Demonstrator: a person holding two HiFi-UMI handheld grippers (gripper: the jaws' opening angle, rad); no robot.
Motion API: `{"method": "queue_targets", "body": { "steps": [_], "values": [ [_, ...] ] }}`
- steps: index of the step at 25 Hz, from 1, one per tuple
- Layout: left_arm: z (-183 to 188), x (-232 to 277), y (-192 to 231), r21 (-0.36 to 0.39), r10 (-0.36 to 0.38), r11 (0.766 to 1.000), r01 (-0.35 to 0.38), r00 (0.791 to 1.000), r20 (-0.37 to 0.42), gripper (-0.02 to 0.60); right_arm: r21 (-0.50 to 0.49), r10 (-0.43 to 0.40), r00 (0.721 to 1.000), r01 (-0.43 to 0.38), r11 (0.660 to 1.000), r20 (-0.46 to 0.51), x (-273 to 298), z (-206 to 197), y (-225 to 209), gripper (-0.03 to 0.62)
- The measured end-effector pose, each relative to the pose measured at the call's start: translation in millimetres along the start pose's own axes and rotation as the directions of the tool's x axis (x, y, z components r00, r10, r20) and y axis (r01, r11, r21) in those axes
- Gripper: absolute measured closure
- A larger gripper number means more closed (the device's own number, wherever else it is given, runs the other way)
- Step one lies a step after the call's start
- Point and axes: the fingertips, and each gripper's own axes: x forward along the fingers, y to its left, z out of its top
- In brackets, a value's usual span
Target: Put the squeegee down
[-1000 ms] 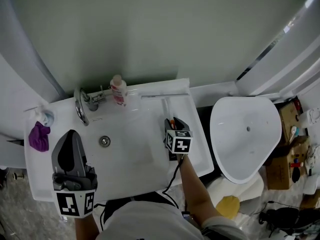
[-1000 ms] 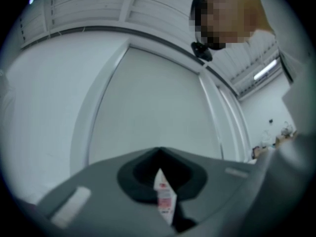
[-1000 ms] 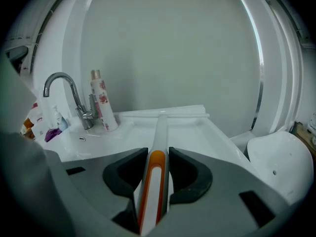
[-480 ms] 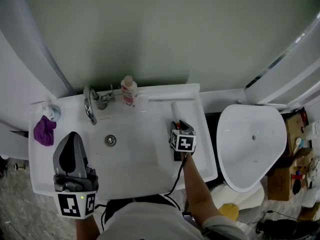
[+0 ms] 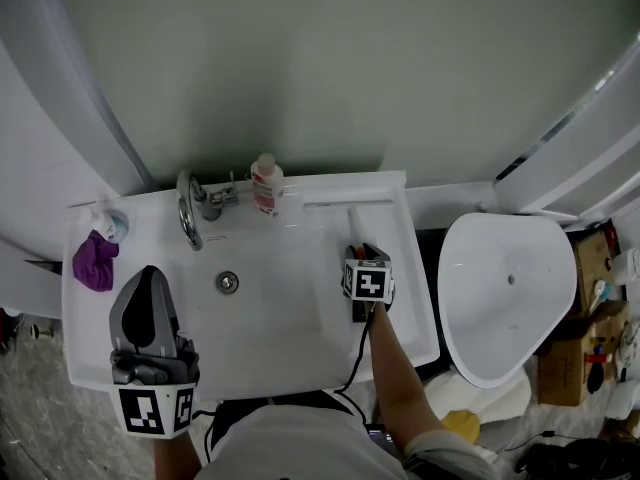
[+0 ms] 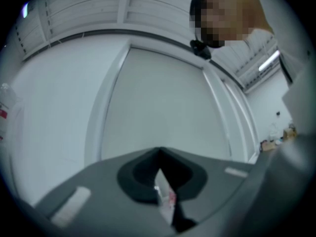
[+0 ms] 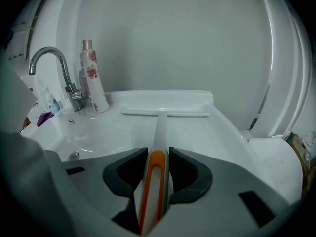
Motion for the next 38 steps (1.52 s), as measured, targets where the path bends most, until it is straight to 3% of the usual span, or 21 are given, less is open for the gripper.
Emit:
{"method": "queue_targets", "body": {
  "steps": [4,10,12,15,19,38],
  "values": [
    [1.5,-3.8,3.9,0.001,-0.001,1.0,0.001,1.0,0.003,0.574,0.016,-0.008,1.0,0.008,1.0,0.005,-2.5,0.4,-0.2,0.459],
    [5.5,-8.0,9.2,-0.005,-0.018,1.0,0.018,1.0,0.017,0.572,0.052,-0.023,0.993,0.016,0.999,0.119,-27.0,21.1,2.3,0.457],
    [7.8,-9.4,10.2,-0.008,-0.032,0.999,0.032,0.999,0.023,0.572,0.059,-0.037,0.988,0.029,0.998,0.151,-39.5,26.8,3.9,0.489],
    [12.3,-11.4,11.3,-0.013,-0.057,0.998,0.057,0.998,0.038,0.572,0.073,-0.063,0.978,0.049,0.996,0.2,-60.4,31.1,6.2,0.592],
    [16.7,-13.3,12.9,-0.025,-0.09,0.995,0.092,0.994,0.054,0.574,0.11,-0.044,0.966,0.016,0.994,0.256,-88.8,30.7,15.6,0.592],
    [24.6,-31.2,12.6,-0.073,-0.243,0.966,0.25,0.966,0.087,0.573,0.117,-0.093,0.852,0.038,0.992,0.516,-242.0,56.1,75.2,0.592]
  ]
}}
